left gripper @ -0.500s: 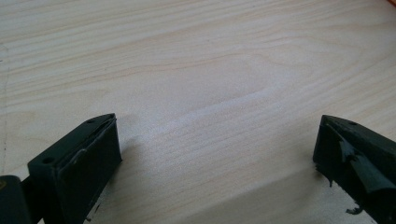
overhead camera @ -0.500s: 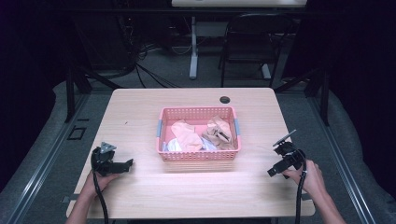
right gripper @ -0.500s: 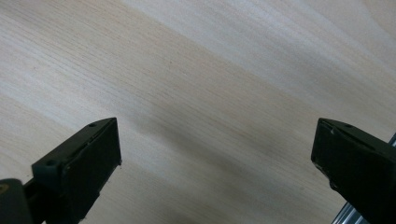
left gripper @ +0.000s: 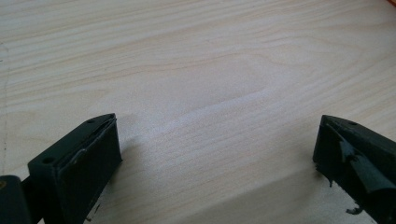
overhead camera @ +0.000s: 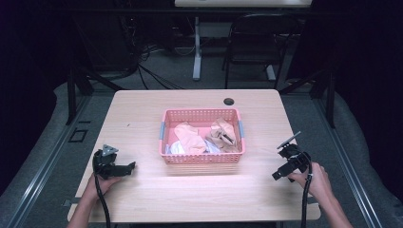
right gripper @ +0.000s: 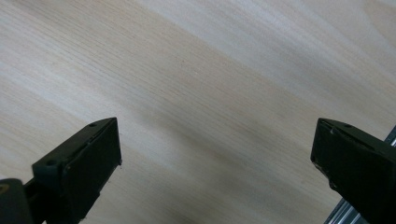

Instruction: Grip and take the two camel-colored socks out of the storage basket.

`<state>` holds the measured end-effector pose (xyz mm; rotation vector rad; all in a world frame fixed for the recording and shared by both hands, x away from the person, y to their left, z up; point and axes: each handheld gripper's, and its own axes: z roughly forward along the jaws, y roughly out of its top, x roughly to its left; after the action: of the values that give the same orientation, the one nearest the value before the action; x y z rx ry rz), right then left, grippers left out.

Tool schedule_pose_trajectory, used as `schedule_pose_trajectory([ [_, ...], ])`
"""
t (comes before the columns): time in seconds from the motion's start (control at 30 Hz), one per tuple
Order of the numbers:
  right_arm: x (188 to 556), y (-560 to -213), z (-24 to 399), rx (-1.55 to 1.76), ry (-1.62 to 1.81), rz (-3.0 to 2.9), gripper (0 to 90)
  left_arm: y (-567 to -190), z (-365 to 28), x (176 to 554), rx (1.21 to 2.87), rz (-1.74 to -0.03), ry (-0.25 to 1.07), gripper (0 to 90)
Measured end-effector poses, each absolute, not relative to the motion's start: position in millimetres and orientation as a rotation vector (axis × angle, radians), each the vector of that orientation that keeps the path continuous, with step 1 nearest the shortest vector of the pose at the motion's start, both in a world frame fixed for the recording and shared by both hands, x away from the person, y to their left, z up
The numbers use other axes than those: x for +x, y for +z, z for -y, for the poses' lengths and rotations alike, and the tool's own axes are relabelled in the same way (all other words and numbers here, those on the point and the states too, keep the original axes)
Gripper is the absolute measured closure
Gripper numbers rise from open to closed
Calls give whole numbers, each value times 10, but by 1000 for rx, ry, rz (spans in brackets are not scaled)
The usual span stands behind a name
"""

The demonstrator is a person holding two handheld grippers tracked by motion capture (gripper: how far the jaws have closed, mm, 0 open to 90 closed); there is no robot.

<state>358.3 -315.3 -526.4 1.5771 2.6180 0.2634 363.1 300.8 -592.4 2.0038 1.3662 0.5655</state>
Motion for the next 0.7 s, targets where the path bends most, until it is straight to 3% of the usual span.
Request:
schedule_pose_trajectory([
  [0.7,3685,-4732,2800,1461,328,-2633,14,-5924,-3007,3631,2003,-1367,566,4],
])
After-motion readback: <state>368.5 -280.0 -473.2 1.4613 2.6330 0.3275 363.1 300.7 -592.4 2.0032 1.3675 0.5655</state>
